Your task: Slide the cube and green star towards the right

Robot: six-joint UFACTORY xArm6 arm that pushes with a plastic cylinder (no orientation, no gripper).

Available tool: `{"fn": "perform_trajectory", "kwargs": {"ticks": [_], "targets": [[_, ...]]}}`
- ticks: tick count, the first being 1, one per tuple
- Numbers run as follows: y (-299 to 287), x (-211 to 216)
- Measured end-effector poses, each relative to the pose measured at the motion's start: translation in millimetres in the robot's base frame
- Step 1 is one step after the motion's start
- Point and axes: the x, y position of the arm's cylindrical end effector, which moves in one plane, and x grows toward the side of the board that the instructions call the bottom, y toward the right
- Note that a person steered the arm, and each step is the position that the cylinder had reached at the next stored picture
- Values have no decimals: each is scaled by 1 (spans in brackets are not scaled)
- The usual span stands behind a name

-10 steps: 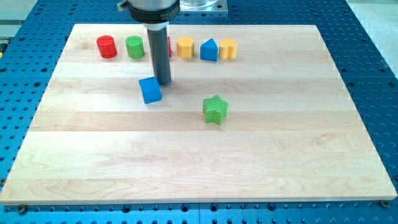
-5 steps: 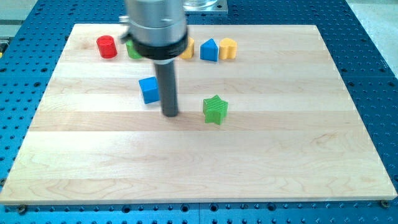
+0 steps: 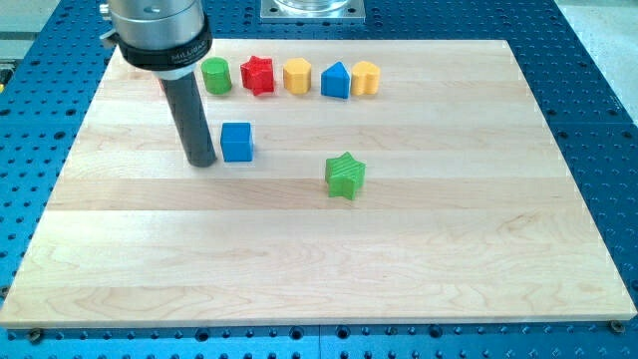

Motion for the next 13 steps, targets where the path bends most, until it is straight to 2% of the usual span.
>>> {"fn": "perform_trajectory", "kwargs": {"ticks": [3, 4, 6, 8, 10, 11, 13], "targets": [[31, -6], [81, -13], [81, -37], [92, -37], [205, -41], [230, -41], [180, -39]]}}
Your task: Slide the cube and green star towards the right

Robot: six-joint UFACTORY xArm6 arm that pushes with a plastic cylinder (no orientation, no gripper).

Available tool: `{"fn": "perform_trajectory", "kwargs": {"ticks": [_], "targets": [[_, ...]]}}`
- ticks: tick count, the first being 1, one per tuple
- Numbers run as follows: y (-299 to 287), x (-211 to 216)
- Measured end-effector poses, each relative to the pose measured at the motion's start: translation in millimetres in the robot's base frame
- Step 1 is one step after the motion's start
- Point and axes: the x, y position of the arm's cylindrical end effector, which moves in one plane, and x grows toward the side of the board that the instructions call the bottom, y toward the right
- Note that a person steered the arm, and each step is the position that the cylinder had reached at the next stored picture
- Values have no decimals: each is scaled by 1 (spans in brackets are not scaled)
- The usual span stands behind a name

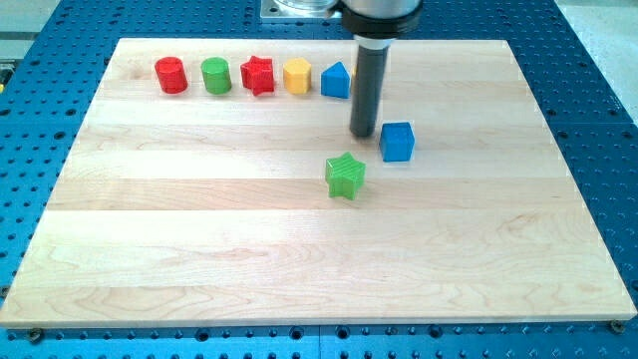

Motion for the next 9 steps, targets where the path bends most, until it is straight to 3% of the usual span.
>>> {"fn": "perform_trajectory", "kwargs": {"ticks": [3, 5, 7, 8, 9], "targets": [[-100, 74], [-39, 83], [-27, 86], [-44, 109], [-10, 108]]}}
